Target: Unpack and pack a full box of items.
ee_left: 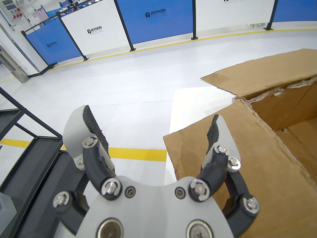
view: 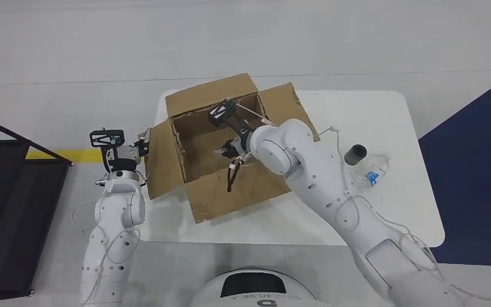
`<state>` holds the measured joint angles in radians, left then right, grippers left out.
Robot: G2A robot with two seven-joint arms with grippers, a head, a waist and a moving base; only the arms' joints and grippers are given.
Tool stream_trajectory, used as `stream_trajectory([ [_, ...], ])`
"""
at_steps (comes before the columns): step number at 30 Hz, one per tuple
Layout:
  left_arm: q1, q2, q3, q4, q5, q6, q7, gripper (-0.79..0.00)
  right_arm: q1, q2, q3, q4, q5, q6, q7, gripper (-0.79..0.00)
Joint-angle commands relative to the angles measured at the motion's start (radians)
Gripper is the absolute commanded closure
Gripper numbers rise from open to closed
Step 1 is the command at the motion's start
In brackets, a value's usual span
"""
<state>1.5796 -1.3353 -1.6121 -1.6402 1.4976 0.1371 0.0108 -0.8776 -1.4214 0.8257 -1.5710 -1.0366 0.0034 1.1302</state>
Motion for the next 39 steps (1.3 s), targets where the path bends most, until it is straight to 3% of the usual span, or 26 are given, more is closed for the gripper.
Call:
stream_trajectory([
  [1,0.000,0.000,0.000,0.000,0.000,0.000,0.000,-0.785,0.000,0.000,0.000,0.000,0.000,0.000,0.000,-0.785],
  [4,0.000,0.000,0.000,0.000,0.000,0.000,0.000,-0.785,-0.002,-0.001,0.008,0.035,0.008,0.023,-0.010,-0.785],
  [8,0.000,0.000,0.000,0.000,0.000,0.000,0.000,-0.785,0.068,-0.021,-0.001,0.162,0.080,0.107,0.086,-0.785],
  [16,0.000,0.000,0.000,0.000,0.000,0.000,0.000,-0.785,0.150,-0.065,-0.105,0.314,0.043,0.264,0.222,-0.785],
  [39,0.000,0.000,0.000,0.000,0.000,0.000,0.000,-0.785,0.267,-0.175,-0.208,0.644,0.097,0.373,0.206,-0.785],
])
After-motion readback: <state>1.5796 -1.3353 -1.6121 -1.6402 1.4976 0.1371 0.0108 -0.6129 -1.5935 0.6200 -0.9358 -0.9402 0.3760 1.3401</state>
